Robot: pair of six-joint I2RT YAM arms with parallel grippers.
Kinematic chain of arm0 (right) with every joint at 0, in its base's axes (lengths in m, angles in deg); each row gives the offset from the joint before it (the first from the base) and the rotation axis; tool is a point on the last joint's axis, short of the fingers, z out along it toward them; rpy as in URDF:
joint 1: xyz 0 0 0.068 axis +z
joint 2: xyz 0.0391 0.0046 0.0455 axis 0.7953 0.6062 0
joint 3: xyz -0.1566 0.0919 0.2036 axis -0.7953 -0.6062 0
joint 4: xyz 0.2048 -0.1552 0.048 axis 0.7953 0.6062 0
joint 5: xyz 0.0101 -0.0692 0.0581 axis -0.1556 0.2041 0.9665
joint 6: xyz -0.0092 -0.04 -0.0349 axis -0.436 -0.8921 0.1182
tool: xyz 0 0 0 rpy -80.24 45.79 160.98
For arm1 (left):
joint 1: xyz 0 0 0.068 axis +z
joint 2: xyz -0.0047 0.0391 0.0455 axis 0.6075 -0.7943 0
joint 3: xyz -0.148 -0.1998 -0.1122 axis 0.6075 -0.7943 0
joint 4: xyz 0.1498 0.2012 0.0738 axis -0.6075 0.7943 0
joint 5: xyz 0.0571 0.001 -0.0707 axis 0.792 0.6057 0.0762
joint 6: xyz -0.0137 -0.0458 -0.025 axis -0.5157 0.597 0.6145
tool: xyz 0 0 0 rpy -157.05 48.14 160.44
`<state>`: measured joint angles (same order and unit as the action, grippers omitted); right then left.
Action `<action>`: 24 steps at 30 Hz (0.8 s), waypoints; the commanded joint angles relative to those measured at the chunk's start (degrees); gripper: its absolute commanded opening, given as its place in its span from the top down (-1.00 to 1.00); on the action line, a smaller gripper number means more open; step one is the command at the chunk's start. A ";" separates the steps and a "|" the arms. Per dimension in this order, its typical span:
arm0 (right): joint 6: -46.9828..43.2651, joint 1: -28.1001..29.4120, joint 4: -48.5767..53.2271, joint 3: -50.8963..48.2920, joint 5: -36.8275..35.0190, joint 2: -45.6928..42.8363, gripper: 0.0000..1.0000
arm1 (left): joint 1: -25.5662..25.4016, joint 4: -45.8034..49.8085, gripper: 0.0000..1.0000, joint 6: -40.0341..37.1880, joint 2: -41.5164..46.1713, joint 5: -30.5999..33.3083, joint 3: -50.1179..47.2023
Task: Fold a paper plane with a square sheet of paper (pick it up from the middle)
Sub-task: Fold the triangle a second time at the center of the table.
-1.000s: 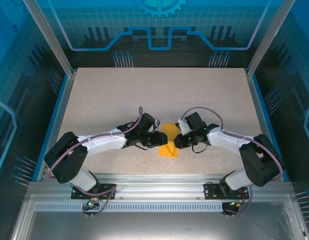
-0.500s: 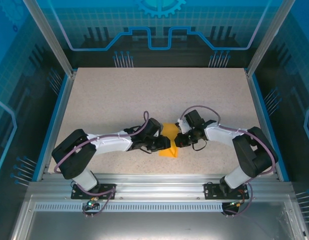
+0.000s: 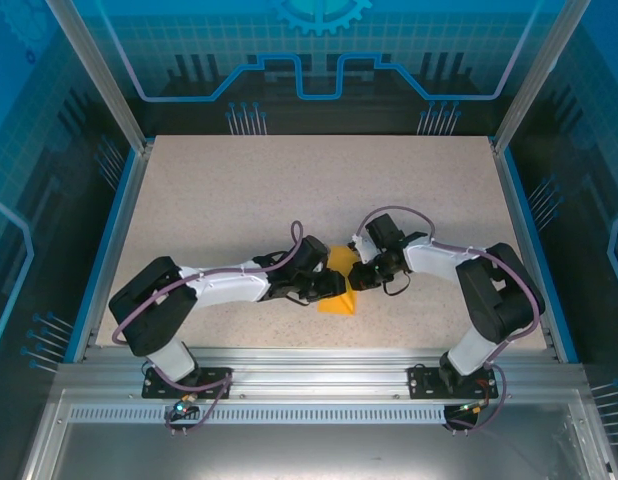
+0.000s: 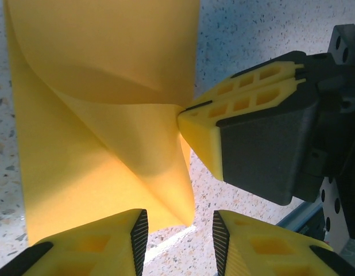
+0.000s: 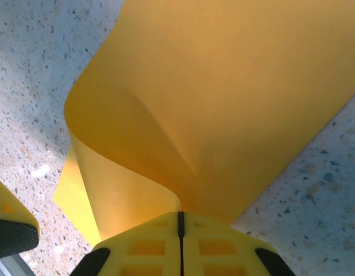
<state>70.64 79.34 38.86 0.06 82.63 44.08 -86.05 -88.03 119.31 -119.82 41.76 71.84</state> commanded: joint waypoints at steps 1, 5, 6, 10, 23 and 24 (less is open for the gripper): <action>-1.34 -1.37 1.59 1.07 -0.04 0.64 0.87 | -0.92 -0.31 0.22 0.74 -1.27 1.23 2.08; -1.47 -1.58 1.40 1.05 0.42 0.82 0.86 | -1.23 -0.52 0.22 0.91 -2.04 1.41 2.61; -1.61 -1.63 1.41 1.05 0.41 0.82 0.86 | -1.36 -0.49 0.22 1.00 -2.17 1.45 2.80; -1.71 -1.83 1.57 0.90 0.10 0.69 0.86 | -1.48 -0.58 0.22 1.00 -2.53 1.89 3.32; -1.57 -2.06 1.27 0.74 0.05 0.99 0.85 | -1.46 -2.32 0.21 1.35 -3.47 3.08 4.15; -1.56 -2.18 1.22 0.75 0.07 0.97 0.85 | -1.50 -2.78 0.21 1.44 -3.79 3.03 4.12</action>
<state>70.03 78.44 39.12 0.08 82.56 44.38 -87.10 -88.80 119.57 -122.01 43.46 74.26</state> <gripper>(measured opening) 0.077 0.392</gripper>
